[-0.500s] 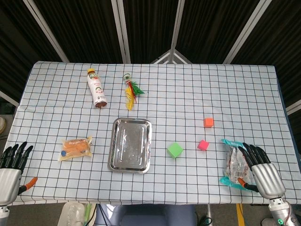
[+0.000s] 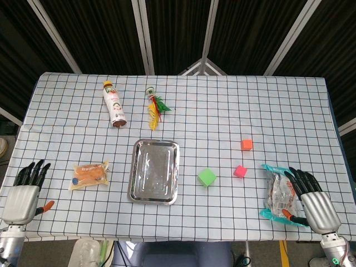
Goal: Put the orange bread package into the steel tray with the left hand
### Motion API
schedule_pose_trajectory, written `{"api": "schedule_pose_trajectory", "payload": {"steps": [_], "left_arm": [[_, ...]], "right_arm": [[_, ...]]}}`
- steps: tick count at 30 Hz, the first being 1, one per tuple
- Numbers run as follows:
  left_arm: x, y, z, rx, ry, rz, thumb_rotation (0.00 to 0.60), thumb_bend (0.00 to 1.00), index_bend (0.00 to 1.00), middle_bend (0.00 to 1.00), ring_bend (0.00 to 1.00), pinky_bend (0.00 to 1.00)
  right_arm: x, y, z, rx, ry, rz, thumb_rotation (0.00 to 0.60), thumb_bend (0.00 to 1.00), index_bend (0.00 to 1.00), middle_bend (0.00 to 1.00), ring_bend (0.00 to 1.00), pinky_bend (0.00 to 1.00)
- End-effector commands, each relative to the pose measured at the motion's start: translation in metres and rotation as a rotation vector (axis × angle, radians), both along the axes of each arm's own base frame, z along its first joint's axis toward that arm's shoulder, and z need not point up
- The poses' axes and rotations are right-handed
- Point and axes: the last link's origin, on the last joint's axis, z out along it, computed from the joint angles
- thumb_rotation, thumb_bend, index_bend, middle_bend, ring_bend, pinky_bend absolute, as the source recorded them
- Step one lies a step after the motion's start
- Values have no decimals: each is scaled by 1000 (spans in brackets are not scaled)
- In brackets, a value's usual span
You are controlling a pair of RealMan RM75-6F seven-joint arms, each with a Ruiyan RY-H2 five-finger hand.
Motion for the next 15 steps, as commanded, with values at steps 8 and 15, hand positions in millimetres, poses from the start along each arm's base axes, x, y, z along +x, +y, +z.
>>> {"api": "schedule_pose_trajectory", "payload": {"steps": [8,15], "left_arm": [[17,82,-58,-107,28,72,600,37,0,0,0,124],[25,95,-85,-185,35,56,600,46,32,143,138,269]], "right_arm": [[-8,-12,11,-20,-28,-27,600,255,0,0,0,74],[-9,-15,13,-34,-27,-34,600,254,0,0,0,74]]}}
